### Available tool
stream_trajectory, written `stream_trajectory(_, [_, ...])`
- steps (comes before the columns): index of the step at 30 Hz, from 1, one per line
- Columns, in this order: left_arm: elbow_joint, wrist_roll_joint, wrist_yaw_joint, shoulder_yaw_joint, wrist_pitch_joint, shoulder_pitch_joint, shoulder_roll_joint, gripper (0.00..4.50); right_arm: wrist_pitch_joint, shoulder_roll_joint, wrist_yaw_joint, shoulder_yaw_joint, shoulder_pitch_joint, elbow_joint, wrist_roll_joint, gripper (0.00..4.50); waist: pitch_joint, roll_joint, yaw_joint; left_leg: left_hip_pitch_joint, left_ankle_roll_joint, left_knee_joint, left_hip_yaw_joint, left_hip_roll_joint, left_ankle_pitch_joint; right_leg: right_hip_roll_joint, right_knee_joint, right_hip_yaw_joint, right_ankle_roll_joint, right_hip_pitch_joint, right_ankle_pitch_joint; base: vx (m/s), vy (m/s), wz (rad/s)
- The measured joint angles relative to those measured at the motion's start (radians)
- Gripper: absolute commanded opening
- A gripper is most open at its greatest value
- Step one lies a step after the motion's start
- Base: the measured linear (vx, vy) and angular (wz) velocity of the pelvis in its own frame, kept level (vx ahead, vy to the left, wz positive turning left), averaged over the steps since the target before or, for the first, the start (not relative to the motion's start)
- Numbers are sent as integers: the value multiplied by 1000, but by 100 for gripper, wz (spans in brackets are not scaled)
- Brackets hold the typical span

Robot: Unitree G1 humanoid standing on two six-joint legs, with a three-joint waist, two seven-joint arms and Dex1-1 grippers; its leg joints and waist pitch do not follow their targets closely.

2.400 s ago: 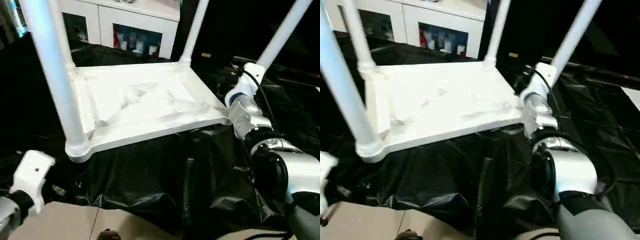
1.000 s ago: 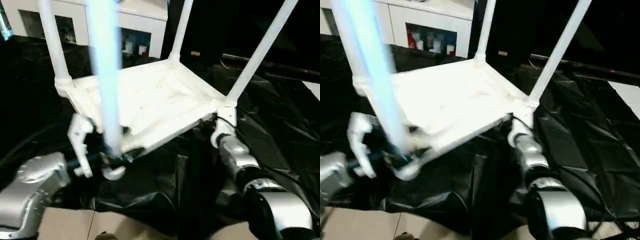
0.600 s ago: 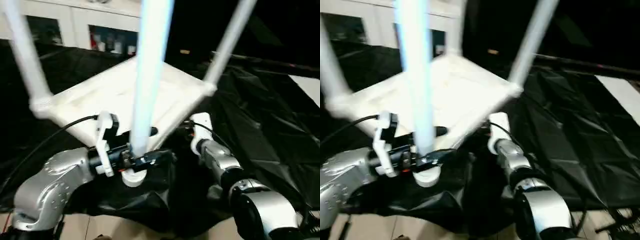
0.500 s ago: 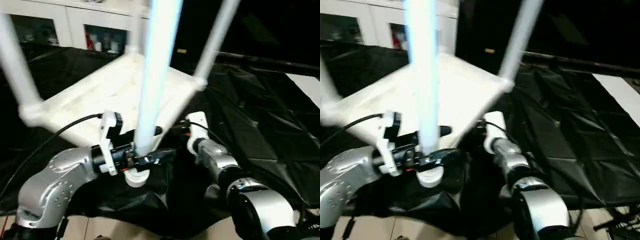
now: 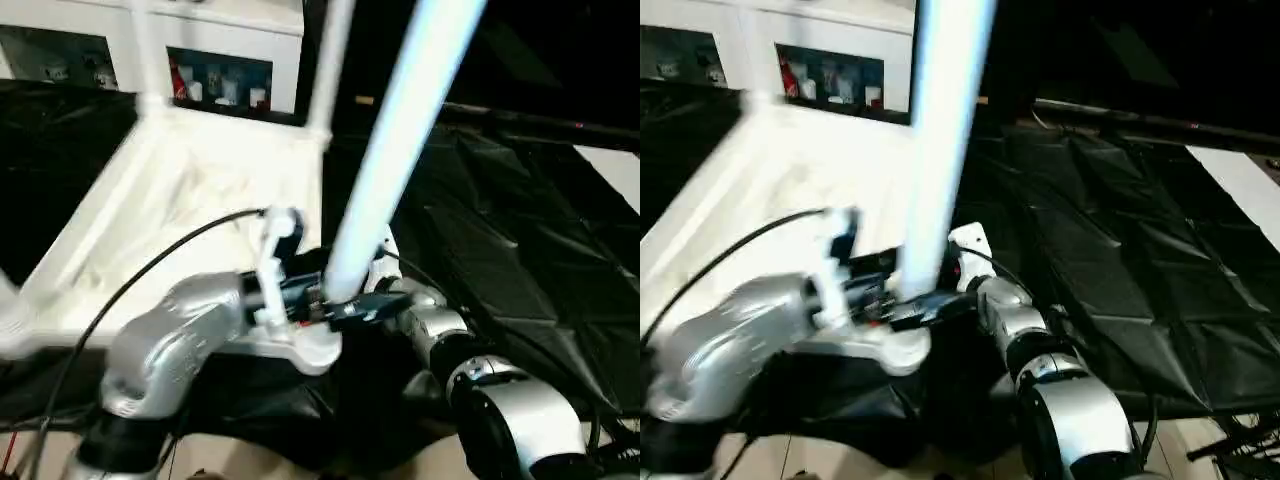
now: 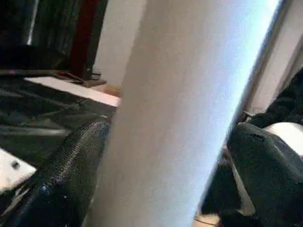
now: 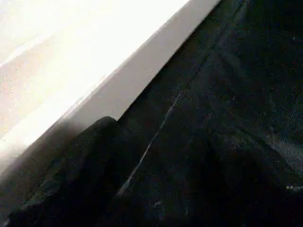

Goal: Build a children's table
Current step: Rotate table base

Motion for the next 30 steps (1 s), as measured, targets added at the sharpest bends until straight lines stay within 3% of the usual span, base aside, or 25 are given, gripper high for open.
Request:
stream_trajectory(5, [101,103,66,-25,-66,-36,-6,445,-23,-8,-44,-13,-1,-6,2,371,3,5,6,0,0,0,0,-1,0,0,0,1,0,-1,0,0,0,0])
stream_trajectory(9, [139,169,91,-58,-113,-51,11,445,-29,-50,-43,-39,1,-22,25,371,4,9,21,1,0,0,0,-1,0,0,1,2,0,0,0,0,0,0])
stream_trajectory(13, [200,238,122,-69,-154,-64,38,445,-35,-96,-10,-51,11,-58,41,371,5,16,22,2,0,1,0,-1,0,0,2,3,0,1,0,0,0,0])
stream_trajectory(17, [233,294,90,-82,-212,-24,114,445,-42,-167,96,-49,76,-132,42,371,8,27,20,2,0,1,-1,-1,0,2,1,3,0,2,0,0,0,0])
stream_trajectory(21, [246,329,-3,-124,-241,17,207,445,-13,-232,280,-1,159,-269,44,371,8,39,23,-1,0,-1,-1,0,0,3,0,4,0,-1,0,0,0,0])
stream_trajectory(25, [270,347,-57,-147,-261,16,237,429,23,-275,395,41,198,-375,45,371,9,41,28,-1,0,-1,0,0,0,3,0,4,-1,-2,0,0,0,0])
stream_trajectory(30, [338,391,-133,-182,-323,1,300,414,137,-379,585,115,269,-574,68,371,10,44,42,2,0,-1,0,-1,0,3,-1,4,-1,1,0,0,0,0])
